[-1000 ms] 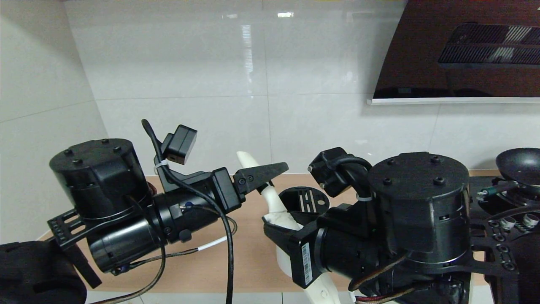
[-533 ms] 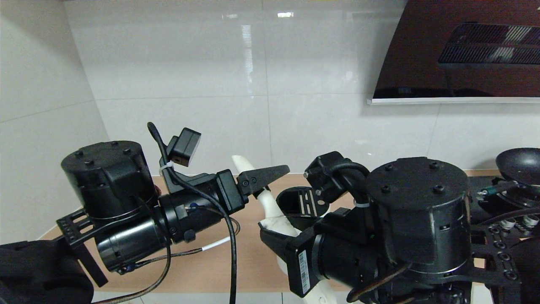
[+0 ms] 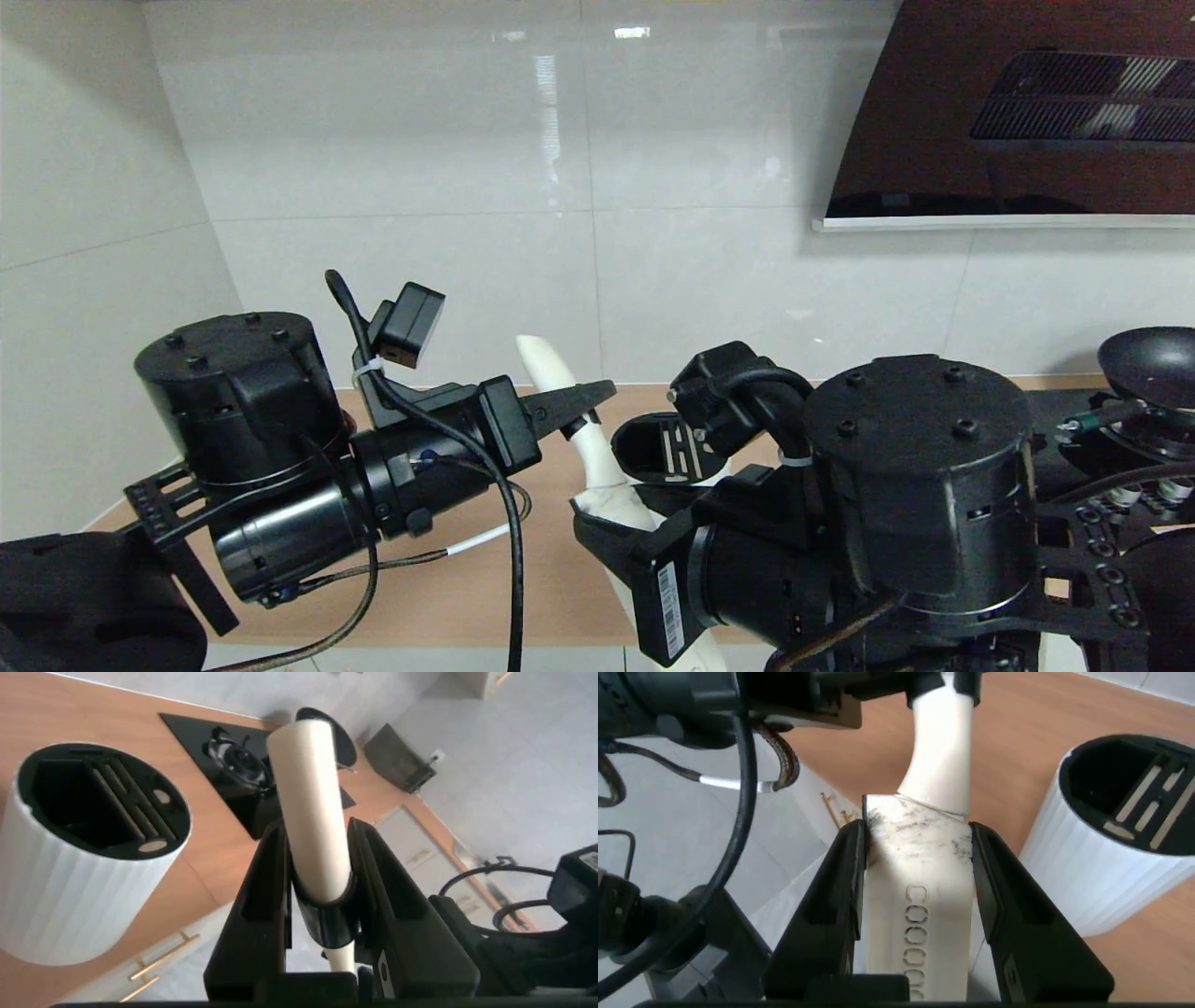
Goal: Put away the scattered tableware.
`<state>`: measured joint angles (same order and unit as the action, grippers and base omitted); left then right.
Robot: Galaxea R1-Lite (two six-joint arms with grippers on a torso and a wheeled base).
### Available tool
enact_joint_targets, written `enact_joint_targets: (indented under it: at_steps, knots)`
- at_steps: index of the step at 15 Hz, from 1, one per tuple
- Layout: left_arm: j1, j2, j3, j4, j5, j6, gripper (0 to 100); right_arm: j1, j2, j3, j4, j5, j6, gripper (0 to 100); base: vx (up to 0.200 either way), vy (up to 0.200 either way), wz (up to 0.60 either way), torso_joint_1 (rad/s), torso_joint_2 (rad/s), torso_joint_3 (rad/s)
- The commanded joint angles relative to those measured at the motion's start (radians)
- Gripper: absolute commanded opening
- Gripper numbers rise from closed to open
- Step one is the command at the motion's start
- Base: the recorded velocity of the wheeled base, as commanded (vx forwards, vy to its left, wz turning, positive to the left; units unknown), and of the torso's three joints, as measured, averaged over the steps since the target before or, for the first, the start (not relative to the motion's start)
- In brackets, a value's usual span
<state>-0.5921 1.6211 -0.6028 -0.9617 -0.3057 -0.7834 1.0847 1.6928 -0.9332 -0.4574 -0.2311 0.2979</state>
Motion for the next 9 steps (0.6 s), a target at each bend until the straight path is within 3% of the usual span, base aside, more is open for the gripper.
enact_joint_targets:
  at_steps: [1,5,6,9]
  knots:
    - [-0.002,-0.003,-0.002,0.0,0.002,0.0,0,-0.002,-0.001,-0.001,-0.001,-0.007,0.001,0,0.0,0.0,0.0,0.0,0.0,0.0]
    - [-0.002,-0.009,-0.005,0.001,0.002,0.0,0,-0.002,-0.004,-0.003,-0.001,-0.013,0.001,0,0.0,0.0,0.0,0.0,0.0,0.0]
    - [-0.006,-0.013,-0.005,0.001,0.004,0.009,0,-0.002,-0.004,-0.003,-0.001,-0.013,0.001,100,0.0,0.0,0.0,0.0,0.0,0.0]
    - [-0.025,-0.024,-0.005,0.004,0.014,0.019,0,-0.002,-0.005,-0.003,-0.001,-0.013,0.003,100,0.0,0.0,0.0,0.0,0.0,0.0]
